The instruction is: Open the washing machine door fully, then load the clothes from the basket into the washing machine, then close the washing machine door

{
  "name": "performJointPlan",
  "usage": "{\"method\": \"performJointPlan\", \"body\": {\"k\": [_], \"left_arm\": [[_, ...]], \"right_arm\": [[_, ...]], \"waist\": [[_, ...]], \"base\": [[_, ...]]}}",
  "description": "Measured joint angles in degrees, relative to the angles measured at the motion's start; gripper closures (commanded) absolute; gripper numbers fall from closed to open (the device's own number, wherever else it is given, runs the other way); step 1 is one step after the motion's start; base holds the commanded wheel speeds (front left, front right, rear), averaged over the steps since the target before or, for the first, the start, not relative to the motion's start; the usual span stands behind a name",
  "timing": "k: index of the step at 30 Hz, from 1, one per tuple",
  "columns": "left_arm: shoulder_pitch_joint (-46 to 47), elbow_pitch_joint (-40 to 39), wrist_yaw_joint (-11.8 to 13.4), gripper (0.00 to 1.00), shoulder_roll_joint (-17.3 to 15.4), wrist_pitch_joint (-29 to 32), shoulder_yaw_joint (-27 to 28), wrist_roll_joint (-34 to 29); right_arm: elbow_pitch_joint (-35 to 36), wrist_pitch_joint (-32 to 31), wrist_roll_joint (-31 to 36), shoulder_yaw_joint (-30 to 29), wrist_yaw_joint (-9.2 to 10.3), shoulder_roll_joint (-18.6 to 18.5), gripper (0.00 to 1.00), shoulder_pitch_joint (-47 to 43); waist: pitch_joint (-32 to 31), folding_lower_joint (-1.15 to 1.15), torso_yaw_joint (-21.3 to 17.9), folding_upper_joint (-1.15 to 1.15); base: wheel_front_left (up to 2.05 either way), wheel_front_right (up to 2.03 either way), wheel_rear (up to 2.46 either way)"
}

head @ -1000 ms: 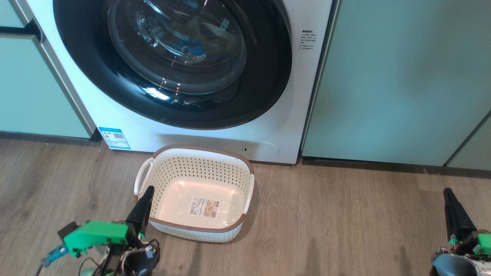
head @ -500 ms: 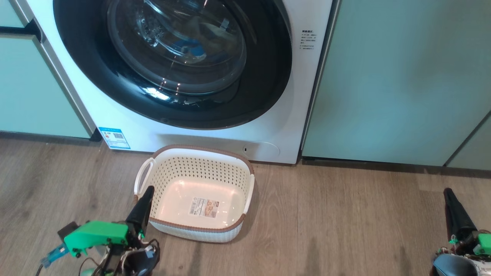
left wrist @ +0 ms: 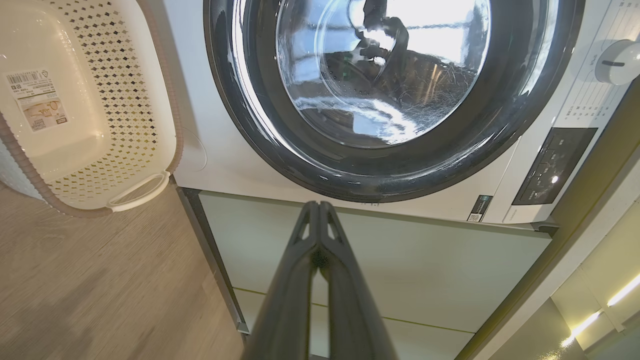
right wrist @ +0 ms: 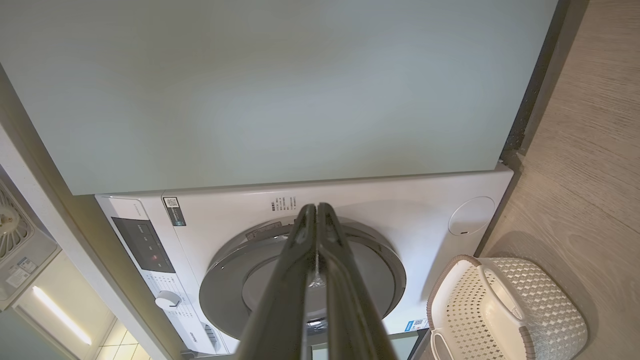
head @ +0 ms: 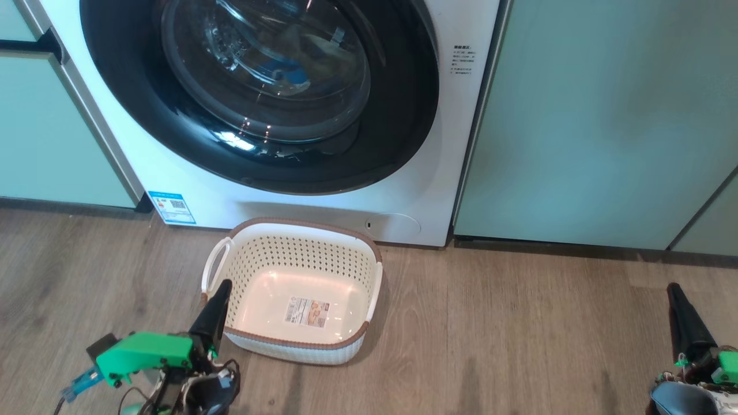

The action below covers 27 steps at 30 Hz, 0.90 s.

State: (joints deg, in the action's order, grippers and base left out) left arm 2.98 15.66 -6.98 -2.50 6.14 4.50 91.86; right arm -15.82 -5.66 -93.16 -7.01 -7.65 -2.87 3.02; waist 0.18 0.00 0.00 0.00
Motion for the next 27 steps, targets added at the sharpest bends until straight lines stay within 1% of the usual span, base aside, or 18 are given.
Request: {"method": "performJointPlan", "body": {"k": [27], "left_arm": [[0.0,0.0,0.0,1.0,0.0,0.0,0.0,0.0]], "right_arm": [[0.0,-0.2,0.4,-0.1,0.0,0.1,1.0,0.0]], "waist": [[0.0,0.0,0.0,0.0]], "base": [[0.0,0.0,0.0]]}}
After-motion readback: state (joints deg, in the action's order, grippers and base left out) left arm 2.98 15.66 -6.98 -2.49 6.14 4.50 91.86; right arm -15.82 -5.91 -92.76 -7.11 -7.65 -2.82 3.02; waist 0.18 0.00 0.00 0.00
